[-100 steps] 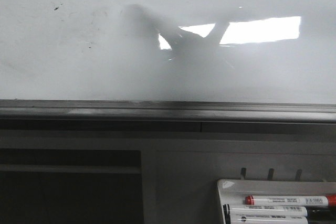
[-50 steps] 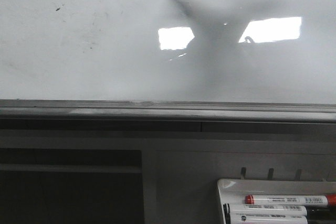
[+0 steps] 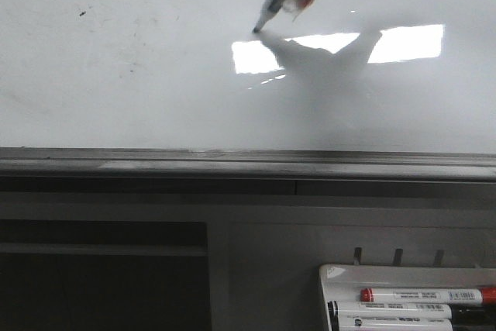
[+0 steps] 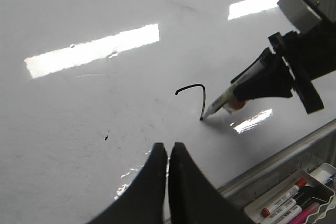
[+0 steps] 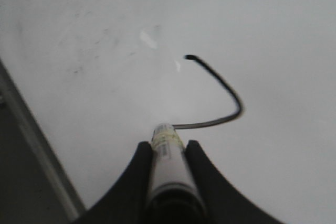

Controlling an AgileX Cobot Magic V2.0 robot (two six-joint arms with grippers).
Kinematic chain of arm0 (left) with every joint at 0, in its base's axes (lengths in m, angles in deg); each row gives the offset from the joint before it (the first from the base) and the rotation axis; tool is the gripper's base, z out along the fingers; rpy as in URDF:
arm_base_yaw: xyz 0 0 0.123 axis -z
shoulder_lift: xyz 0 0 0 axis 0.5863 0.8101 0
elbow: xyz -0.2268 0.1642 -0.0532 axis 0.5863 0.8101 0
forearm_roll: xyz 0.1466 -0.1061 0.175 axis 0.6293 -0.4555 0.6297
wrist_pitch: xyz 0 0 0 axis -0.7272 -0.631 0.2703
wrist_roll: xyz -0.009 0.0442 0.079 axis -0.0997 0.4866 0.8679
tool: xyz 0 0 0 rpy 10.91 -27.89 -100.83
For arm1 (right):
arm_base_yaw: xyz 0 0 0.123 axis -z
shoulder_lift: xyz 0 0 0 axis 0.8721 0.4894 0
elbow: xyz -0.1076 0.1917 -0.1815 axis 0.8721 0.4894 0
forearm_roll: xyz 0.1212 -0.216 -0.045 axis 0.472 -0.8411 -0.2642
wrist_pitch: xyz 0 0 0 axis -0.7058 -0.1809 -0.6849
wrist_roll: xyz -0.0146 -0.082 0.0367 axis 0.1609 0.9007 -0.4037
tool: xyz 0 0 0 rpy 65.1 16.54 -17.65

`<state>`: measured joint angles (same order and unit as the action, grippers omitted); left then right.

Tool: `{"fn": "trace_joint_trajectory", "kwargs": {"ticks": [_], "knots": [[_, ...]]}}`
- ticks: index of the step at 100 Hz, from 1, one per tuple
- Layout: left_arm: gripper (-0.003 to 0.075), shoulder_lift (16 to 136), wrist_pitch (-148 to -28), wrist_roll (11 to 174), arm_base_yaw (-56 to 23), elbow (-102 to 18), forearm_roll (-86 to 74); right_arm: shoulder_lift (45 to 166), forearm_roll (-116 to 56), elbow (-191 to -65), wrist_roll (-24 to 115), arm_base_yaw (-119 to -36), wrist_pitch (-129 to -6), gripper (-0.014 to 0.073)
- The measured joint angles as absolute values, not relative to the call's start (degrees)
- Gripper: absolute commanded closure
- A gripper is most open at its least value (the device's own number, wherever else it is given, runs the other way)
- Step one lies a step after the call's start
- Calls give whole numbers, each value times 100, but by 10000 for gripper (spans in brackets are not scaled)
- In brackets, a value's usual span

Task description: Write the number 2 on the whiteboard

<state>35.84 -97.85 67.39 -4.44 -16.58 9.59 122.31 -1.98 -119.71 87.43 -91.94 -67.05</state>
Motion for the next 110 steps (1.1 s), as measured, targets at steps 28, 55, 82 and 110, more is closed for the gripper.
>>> {"fn": "trace_joint_trajectory", "kwargs": {"ticks": [28, 55, 82, 110], "knots": [[741, 3584, -9785, 6739, -444, -1658, 959, 12684, -109, -11981, 8743, -9695, -6402, 654], [741, 3584, -9785, 6739, -444, -1658, 959, 12199, -4, -11791, 8743, -9020, -7037, 654], [741, 3584, -9785, 6739, -444, -1658, 959, 11063, -4, -10846, 8743, -7997, -7170, 654], [682, 3584, -9602, 6739, -444, -1658, 959, 10561, -134, -10784, 8743, -7873, -7526, 654]]}}
